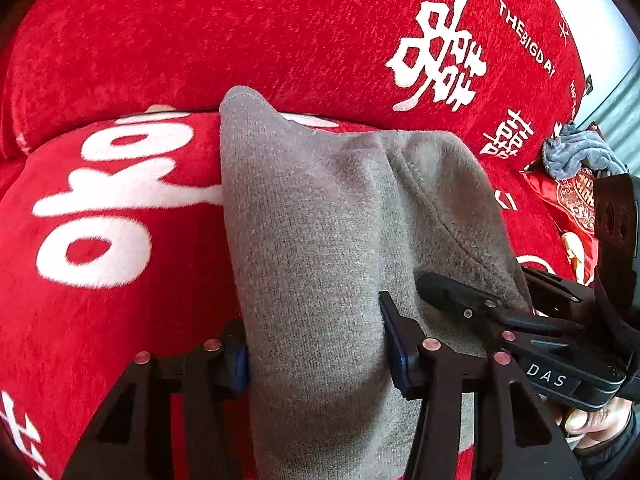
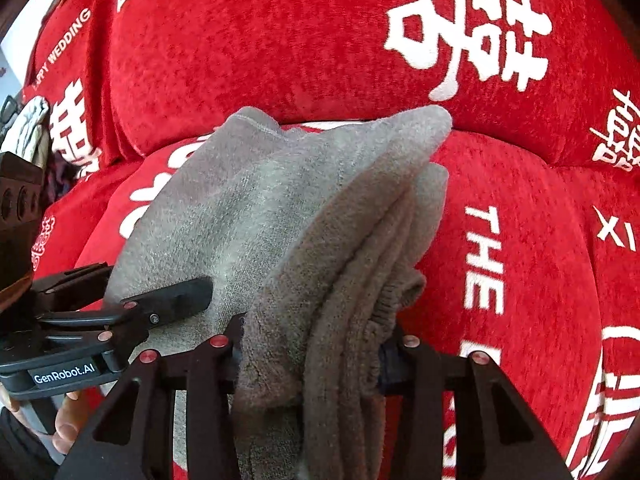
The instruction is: Fold small clothes
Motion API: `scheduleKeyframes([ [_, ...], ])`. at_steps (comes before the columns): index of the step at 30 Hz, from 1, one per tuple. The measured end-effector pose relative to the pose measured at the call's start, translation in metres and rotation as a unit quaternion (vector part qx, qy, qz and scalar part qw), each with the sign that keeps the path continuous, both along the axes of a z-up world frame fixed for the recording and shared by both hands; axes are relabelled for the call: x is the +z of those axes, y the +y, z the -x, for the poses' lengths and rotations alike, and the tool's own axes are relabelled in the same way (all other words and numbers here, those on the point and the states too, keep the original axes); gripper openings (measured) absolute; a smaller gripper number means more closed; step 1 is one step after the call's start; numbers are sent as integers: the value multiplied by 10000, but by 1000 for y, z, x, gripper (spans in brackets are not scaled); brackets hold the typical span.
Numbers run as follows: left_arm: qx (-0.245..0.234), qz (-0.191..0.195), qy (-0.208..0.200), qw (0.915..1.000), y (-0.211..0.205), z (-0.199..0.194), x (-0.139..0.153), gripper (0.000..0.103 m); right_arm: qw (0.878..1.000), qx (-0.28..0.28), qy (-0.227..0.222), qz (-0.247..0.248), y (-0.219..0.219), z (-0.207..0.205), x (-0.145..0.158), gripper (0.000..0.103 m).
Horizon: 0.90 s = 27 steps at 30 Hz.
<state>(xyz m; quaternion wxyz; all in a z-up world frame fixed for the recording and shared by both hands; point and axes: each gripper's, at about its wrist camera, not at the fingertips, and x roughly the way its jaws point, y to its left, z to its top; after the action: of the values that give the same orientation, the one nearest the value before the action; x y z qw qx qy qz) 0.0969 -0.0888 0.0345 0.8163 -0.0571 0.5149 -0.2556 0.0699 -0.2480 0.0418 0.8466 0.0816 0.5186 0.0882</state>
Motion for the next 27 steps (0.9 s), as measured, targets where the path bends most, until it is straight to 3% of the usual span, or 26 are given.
scheduleKeyframes([
  [14,114,-54,-59,9999,50,60,1,54,9996,253,-104,-86,40,47,5,46],
  [27,134,-177,-248,9994,67,100,3,54,9991,362,-207,-43,59,85,10,46],
])
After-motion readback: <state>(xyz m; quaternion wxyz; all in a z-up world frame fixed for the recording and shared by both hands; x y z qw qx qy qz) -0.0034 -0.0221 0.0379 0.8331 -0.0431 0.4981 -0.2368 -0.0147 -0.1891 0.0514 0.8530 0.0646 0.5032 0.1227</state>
